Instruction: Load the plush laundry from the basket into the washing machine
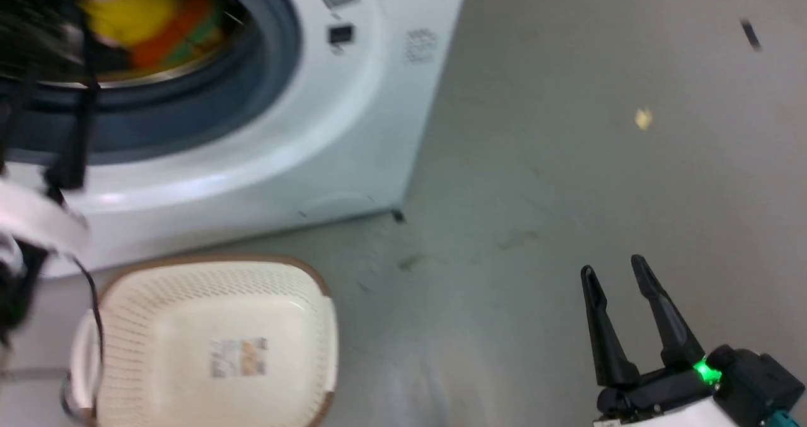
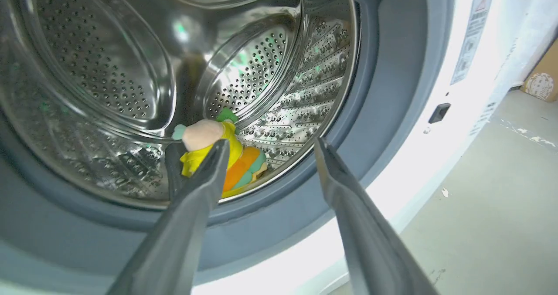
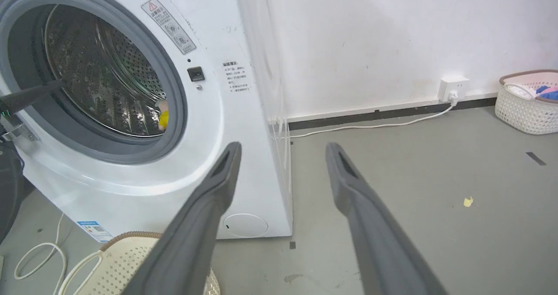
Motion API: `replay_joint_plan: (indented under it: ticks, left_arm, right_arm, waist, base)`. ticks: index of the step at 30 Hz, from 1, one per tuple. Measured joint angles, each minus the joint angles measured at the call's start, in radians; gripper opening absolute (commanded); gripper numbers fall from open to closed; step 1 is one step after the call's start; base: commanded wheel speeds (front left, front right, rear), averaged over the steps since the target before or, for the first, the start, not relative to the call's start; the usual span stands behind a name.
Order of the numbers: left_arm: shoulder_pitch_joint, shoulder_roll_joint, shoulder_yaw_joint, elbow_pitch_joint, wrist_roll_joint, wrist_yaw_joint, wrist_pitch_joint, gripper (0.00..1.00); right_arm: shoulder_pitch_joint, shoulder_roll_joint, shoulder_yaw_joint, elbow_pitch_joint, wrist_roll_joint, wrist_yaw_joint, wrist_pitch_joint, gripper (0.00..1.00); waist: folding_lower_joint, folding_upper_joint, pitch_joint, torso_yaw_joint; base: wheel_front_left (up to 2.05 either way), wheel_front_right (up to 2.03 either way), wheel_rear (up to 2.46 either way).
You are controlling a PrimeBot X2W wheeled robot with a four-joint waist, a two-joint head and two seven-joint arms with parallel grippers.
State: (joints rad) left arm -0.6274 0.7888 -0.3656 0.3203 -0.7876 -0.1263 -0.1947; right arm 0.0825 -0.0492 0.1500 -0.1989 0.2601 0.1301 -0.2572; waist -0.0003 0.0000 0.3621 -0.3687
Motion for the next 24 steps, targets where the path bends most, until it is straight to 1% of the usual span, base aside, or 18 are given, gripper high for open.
replay_joint_plan:
  ticks: [2,3,4,6,7,8,9,12,14,17,19,21,23,24]
  left_arm:
    - [0.109,-0.016,0.007,-0.039,-0.019,0.015,-0.023,1.00]
    - [0.109,-0.016,0.007,-0.039,-0.019,0.015,-0.023,1.00]
    - [0.185,-0.028,0.014,-0.073,-0.030,0.036,-0.035,1.00]
    - [0.255,-0.040,0.025,-0.109,-0.037,0.061,-0.044,1.00]
    - [0.255,-0.040,0.025,-0.109,-0.037,0.061,-0.044,1.00]
    - [0.323,-0.055,0.041,-0.144,-0.042,0.092,-0.053,1.00]
    - [0.355,-0.063,0.050,-0.163,-0.042,0.106,-0.054,1.00]
    - [0.448,-0.105,0.087,-0.212,-0.052,0.138,-0.059,1.00]
    - [0.502,-0.140,0.117,-0.240,-0.053,0.151,-0.062,1.00]
    - [0.573,-0.191,0.177,-0.269,-0.036,0.153,-0.062,1.00]
    - [0.619,-0.221,0.213,-0.281,-0.003,0.152,-0.062,1.00]
    - [0.659,-0.262,0.257,-0.291,0.018,0.149,-0.062,1.00]
    - [0.691,-0.317,0.314,-0.305,0.029,0.137,-0.062,1.00]
    - [0.707,-0.343,0.334,-0.311,0.030,0.122,-0.062,1.00]
  right_arm:
    - [-0.012,0.000,-0.012,0.027,-0.017,0.000,0.000,1.00]
    - [-0.012,0.000,-0.012,0.027,-0.017,0.000,0.000,1.00]
    - [-0.013,0.000,-0.020,0.040,-0.025,0.000,0.000,1.00]
    - [-0.013,0.000,-0.022,0.055,-0.035,0.000,0.000,1.00]
    - [-0.013,0.000,-0.022,0.055,-0.035,0.000,0.000,1.00]
    - [-0.013,0.000,-0.018,0.066,-0.043,0.000,0.000,1.00]
    - [-0.013,0.000,-0.016,0.070,-0.047,0.000,0.000,1.00]
    - [-0.010,0.000,-0.012,0.085,-0.052,0.000,0.000,1.00]
    - [-0.006,0.000,-0.012,0.093,-0.052,0.000,0.000,1.00]
    - [0.005,0.000,-0.009,0.104,-0.052,0.000,0.000,1.00]
    - [0.021,0.000,-0.006,0.110,-0.052,0.000,0.000,1.00]
    - [0.037,0.000,-0.005,0.117,-0.052,0.000,0.000,1.00]
    - [0.054,0.000,-0.004,0.121,-0.051,0.000,0.000,1.00]
    - [0.060,0.000,-0.003,0.123,-0.050,0.000,0.000,1.00]
  waist:
    - [0.0000,0.0000,-0.061,0.040]
    - [0.0000,0.0000,-0.061,0.040]
    - [-0.0001,0.0000,-0.098,0.068]
    - [0.0000,0.0000,-0.132,0.097]
    - [0.0000,0.0000,-0.132,0.097]
    - [0.0000,0.0000,-0.165,0.124]
    - [0.0000,0.0000,-0.180,0.137]
    - [0.0002,0.0000,-0.224,0.175]
    - [0.0000,0.0000,-0.249,0.197]
    - [0.0002,0.0000,-0.285,0.225]
    - [0.0001,0.0000,-0.305,0.239]
    - [0.0001,0.0000,-0.323,0.250]
    - [0.0002,0.0000,-0.338,0.259]
    - [0.0001,0.0000,-0.343,0.263]
  base:
    - [0.00,0.00,0.00]
    - [0.00,0.00,0.00]
    - [0.00,0.00,0.00]
    - [0.00,0.00,0.00]
    - [0.00,0.00,0.00]
    - [0.00,0.00,0.00]
    - [0.00,0.00,0.00]
    - [0.00,0.00,0.00]
    - [0.00,0.00,0.00]
    - [0.00,0.00,0.00]
    - [0.00,0.00,0.00]
    - [0.00,0.00,0.00]
    - [0.00,0.00,0.00]
    - [0.00,0.00,0.00]
